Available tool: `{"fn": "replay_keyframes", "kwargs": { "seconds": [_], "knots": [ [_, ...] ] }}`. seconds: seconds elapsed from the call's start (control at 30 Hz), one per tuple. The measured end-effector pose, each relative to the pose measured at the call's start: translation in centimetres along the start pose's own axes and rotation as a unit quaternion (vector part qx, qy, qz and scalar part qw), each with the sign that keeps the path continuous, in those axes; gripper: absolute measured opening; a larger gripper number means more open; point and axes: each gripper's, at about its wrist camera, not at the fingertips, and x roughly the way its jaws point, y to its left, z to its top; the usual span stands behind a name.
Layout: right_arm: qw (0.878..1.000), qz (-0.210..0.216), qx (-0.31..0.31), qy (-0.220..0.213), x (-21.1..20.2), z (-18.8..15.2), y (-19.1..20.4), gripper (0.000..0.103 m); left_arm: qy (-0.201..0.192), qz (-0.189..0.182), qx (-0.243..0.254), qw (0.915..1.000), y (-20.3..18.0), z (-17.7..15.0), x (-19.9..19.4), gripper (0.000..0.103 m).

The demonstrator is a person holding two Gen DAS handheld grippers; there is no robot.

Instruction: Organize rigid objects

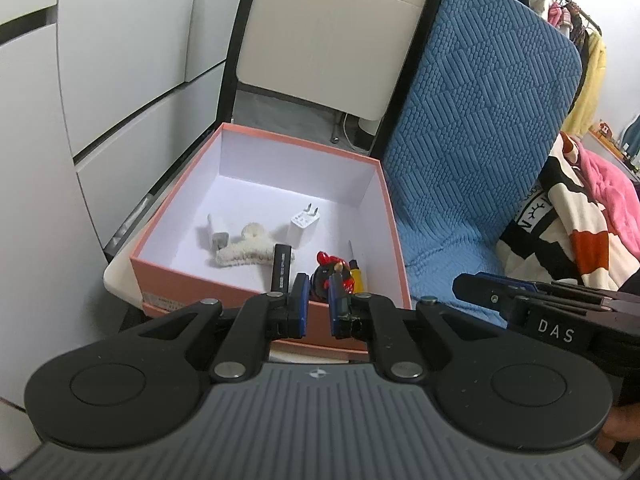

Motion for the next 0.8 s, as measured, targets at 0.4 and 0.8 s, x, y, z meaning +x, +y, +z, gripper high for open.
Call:
{"fn": "replay_keyframes", "kwargs": {
  "seconds": [0.4, 0.8],
  "knots": [
    [1.0, -0.027, -0.004, -0.011, -0.9, -0.8, -1.0, 0.087, -0.018, 0.044, 0.002, 0.9989, 0.4, -0.9, -1.4, 0.089],
    [0.999, -0.04, 0.002, -0.012, -1.5, -0.9, -1.7, 0.088, -0.013, 0.056, 0.005, 0.9983, 0.5, -1.1, -2.0, 0.101]
  ]
}}
